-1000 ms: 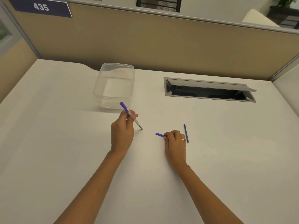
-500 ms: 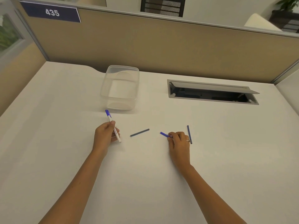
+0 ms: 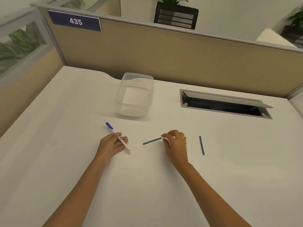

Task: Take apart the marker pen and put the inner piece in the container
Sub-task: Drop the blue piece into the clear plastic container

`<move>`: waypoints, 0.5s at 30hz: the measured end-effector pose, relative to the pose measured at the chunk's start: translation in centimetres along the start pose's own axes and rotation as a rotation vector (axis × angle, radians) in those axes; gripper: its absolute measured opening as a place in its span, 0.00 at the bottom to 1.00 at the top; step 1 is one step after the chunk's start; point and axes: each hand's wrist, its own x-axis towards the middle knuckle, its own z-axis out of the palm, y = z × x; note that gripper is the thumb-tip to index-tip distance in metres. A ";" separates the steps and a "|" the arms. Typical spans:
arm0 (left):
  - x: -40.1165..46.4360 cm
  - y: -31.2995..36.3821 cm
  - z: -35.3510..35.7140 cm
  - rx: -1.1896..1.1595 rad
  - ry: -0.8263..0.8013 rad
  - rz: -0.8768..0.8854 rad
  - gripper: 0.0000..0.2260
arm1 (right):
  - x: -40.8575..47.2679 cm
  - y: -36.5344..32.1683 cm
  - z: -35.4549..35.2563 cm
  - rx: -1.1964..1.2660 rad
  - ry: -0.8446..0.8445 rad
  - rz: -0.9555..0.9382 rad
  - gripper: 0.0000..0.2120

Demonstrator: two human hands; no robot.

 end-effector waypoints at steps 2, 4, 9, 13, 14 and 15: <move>0.3 0.1 -0.2 -0.057 -0.018 -0.029 0.09 | 0.6 -1.5 1.0 -0.065 -0.094 -0.159 0.10; 0.5 0.3 -0.2 -0.100 -0.015 -0.048 0.09 | 1.1 -2.2 2.0 -0.119 -0.170 -0.254 0.11; 1.2 0.8 0.0 -0.157 0.043 -0.075 0.07 | 1.4 -2.0 3.1 -0.118 -0.190 -0.261 0.08; 2.5 1.8 -0.4 -0.242 0.055 -0.074 0.07 | 3.1 -3.0 2.9 -0.065 -0.113 -0.237 0.05; 2.8 2.0 -0.5 -0.265 0.055 -0.072 0.06 | 3.9 -3.6 2.7 -0.024 -0.075 -0.216 0.04; 3.2 2.2 -0.6 -0.286 0.057 -0.070 0.06 | 5.0 -4.3 2.3 0.027 -0.022 -0.196 0.03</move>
